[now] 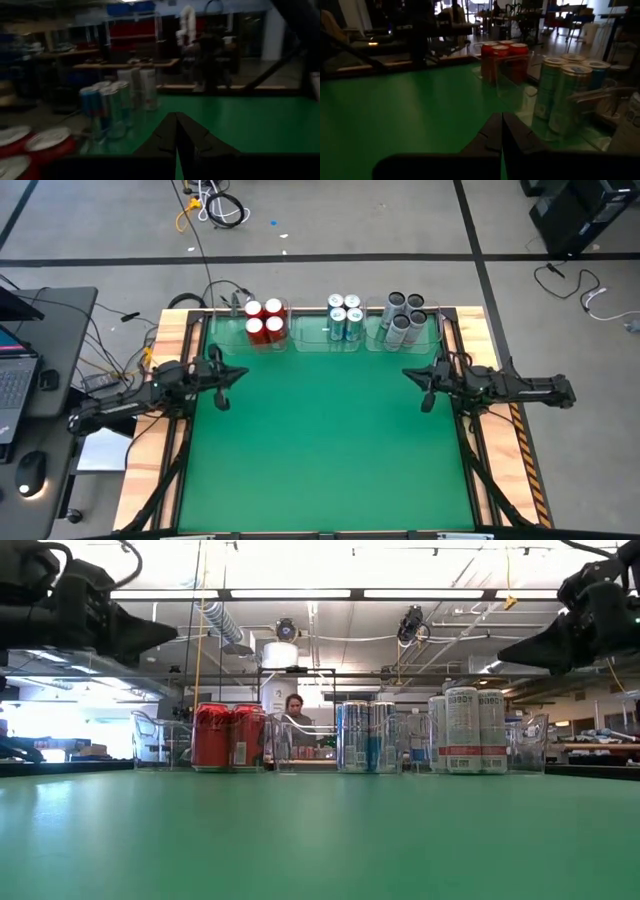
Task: Sort soda cans
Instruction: Return to Home Position
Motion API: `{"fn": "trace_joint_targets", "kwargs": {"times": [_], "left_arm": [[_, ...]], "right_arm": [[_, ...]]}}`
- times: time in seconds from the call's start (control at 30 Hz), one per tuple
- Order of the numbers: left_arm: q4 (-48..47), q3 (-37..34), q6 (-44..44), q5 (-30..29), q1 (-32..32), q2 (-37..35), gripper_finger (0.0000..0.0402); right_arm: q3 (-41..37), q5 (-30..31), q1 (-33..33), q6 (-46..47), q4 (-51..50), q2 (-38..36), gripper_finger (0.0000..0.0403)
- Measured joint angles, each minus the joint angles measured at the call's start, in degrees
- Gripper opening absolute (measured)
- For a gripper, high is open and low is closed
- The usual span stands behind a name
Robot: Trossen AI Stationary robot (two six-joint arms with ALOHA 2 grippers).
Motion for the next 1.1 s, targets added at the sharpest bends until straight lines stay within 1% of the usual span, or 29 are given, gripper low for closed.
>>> {"fn": "trace_joint_targets", "kwargs": {"times": [0.13,0.23,0.37,0.43,0.53,0.63,0.77,0.83,0.97,1.1], "left_arm": [[-2.17,0.0,-1.49,-1.31,0.18,0.08,0.0011],[-3.1,0.0,-1.62,-1.38,0.18,0.08,0.0011],[-2.57,-0.02,-1.49,-0.41,0.19,0.06,0.0012],[-2.28,-0.02,-1.27,0.21,0.58,0.03,0.0012],[-2.28,-0.02,-1.63,2.34,1.62,0.03,0.0012],[-2.21,-0.02,-2.17,4.99,2.55,0.03,0.0012],[-1.99,-0.02,-2.32,5.03,3.55,0.06,0.0012],[-2.23,-0.04,-1.39,3.96,3.77,0.06,0.0012],[-4.71,-0.04,-0.15,2.35,3.78,0.17,0.0012],[-4.72,-0.04,-7.89,2.36,3.78,0.58,0.0012]], "right_arm": [[0.0,0.26,-0.68,-1.31,0.0,0.01,0.0],[0.0,1.85,-1.28,-1.52,0.03,0.02,0.0],[0.0,1.69,-1.82,0.28,0.02,0.04,0.0],[0.0,-0.45,-2.49,2.25,0.02,0.04,0.0],[0.0,-7.8,-4.13,5.15,-0.33,0.04,0.0],[0.0,-10.13,-6.31,5.89,-0.41,0.04,0.0],[0.0,-10.74,-9.76,3.6,-0.44,0.04,0.0],[0.0,-10.95,-11.32,2.95,-0.48,0.04,0.0],[0.0,-9.92,-13.26,4.52,-0.46,0.04,0.0],[0.0,-10.99,-13.1,6.09,-0.5,0.04,0.0]]}}
